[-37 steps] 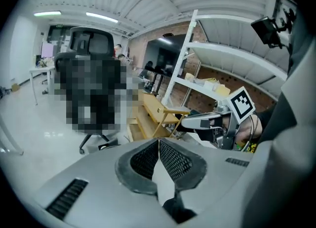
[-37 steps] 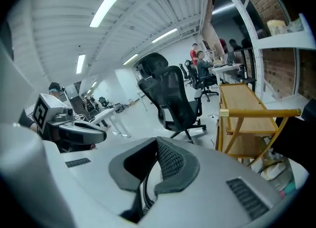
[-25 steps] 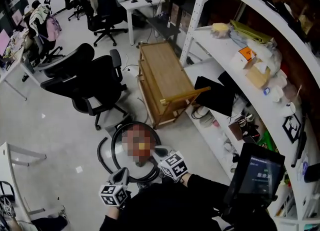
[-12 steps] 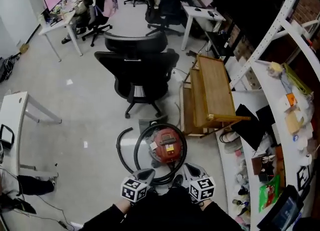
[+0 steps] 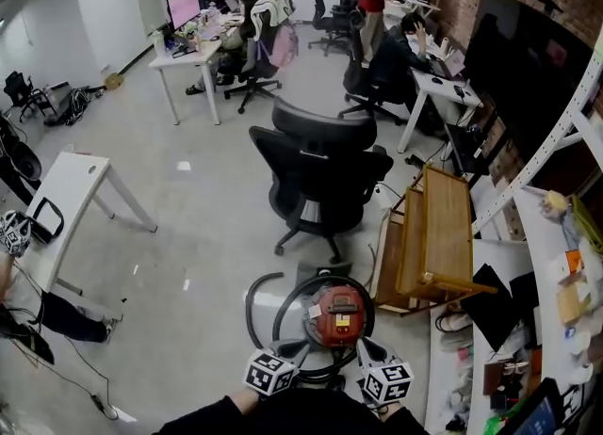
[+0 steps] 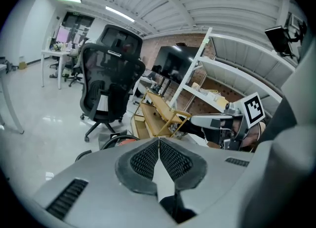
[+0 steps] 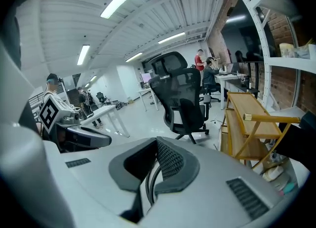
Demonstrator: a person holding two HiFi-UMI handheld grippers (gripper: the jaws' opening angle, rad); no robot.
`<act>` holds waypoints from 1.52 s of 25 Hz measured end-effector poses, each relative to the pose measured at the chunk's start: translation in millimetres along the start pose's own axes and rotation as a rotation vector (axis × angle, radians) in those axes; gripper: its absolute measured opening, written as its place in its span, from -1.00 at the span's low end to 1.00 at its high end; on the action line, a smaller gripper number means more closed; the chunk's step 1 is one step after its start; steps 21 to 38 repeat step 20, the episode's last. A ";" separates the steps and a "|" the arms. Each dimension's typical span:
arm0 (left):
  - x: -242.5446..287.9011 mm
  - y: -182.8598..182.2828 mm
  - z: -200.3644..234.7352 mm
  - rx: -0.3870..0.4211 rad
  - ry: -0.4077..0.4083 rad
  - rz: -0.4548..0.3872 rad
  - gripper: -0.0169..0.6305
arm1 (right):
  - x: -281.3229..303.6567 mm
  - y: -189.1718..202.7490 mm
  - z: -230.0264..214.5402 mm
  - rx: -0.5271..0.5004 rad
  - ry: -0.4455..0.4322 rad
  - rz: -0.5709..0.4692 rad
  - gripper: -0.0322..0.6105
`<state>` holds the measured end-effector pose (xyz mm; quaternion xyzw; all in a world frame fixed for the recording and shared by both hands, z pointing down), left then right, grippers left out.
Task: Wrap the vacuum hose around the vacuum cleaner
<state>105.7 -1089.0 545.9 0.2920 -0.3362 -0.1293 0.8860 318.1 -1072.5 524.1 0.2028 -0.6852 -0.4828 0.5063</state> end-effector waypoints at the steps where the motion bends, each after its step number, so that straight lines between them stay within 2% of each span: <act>1: -1.3 -0.2 -0.7 0.001 -0.011 -0.006 -0.87 | 0.7 -0.2 -2.0 0.000 -0.006 -0.007 -0.86; 7: -1.3 8.2 -8.6 -0.014 -0.071 -0.034 -0.87 | -1.1 16.6 -13.1 0.045 -0.066 0.013 -0.86; 10: 5.7 5.9 -16.9 0.004 -0.086 -0.051 -0.87 | -3.0 21.8 -24.2 0.072 -0.082 0.010 -0.86; 17: 22.2 4.7 -29.9 0.035 -0.096 -0.038 -0.87 | -2.5 20.0 -42.6 0.041 -0.113 -0.027 -0.86; 38: 26.2 -1.2 -34.5 0.052 -0.104 -0.021 -0.87 | -3.5 16.5 -49.3 0.050 -0.115 -0.031 -0.86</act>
Point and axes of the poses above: the fingertips, and each gripper's own axes: x forward along the fingers, z to its left, y out of its underside, the point moved 7 cm from there along -x, backward along the fingers, and after that the axes turned 14 degrees about -x, right-handed, at the moved point
